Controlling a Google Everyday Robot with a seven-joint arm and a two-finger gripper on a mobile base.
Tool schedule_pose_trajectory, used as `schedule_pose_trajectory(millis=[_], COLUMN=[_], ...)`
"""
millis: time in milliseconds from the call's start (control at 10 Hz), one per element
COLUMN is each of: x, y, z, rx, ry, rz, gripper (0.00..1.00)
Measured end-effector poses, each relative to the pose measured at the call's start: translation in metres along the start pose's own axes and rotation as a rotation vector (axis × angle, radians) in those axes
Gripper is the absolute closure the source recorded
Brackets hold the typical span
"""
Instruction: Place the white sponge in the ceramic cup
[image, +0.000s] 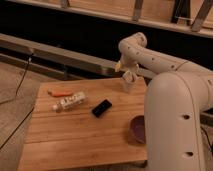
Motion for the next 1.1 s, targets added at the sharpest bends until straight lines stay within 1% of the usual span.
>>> schedule_pose_trajectory(millis=[1100], x=[-0.0007], y=[0.0019], z=[-0.0025], rx=[-0.001], ry=[-0.002], rz=[-0.005], gripper=[0.2])
